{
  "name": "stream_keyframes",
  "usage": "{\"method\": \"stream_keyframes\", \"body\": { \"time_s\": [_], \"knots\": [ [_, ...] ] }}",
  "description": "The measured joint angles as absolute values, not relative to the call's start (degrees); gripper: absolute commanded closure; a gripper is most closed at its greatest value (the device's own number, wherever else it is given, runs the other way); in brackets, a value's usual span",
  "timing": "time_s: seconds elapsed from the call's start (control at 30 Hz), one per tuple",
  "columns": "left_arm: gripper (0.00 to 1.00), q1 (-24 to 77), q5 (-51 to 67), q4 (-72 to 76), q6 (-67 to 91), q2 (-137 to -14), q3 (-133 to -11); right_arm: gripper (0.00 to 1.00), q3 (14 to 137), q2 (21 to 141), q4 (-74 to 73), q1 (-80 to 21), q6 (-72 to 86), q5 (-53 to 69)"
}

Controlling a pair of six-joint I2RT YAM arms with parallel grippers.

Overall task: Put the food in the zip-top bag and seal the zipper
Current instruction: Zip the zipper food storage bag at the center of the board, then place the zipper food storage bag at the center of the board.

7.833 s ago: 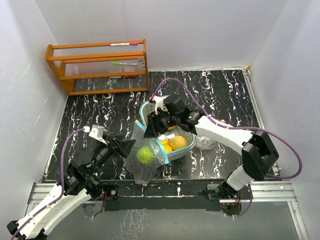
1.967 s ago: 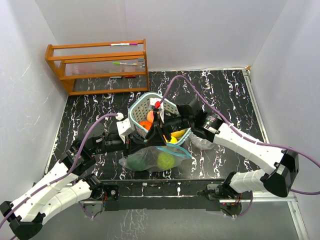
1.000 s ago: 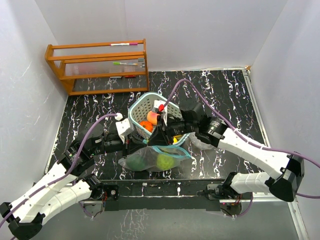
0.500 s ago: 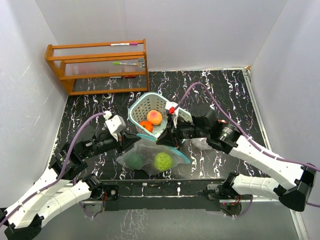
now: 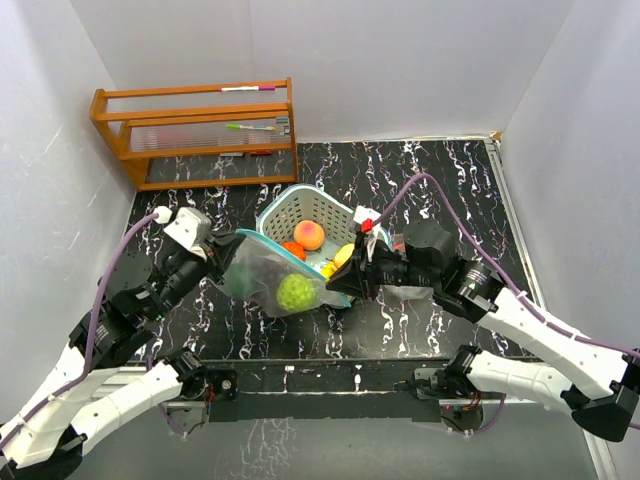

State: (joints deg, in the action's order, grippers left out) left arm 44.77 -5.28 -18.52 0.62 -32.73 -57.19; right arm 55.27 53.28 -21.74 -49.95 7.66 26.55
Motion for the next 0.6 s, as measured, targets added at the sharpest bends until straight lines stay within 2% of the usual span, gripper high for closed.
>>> {"method": "stream_keyframes", "body": {
  "time_s": [0.5, 0.6],
  "knots": [
    [1.00, 44.84, -18.65, -17.54, -2.00, -33.04, -57.98, 0.91, 51.64, 49.95, -22.50, -49.76, 9.56, 25.10],
    [1.00, 44.86, -18.90, -17.52, -2.02, -33.04, -57.98, 0.49, 51.64, 49.65, -22.39, -49.76, 9.69, 24.64]
  ]
}}
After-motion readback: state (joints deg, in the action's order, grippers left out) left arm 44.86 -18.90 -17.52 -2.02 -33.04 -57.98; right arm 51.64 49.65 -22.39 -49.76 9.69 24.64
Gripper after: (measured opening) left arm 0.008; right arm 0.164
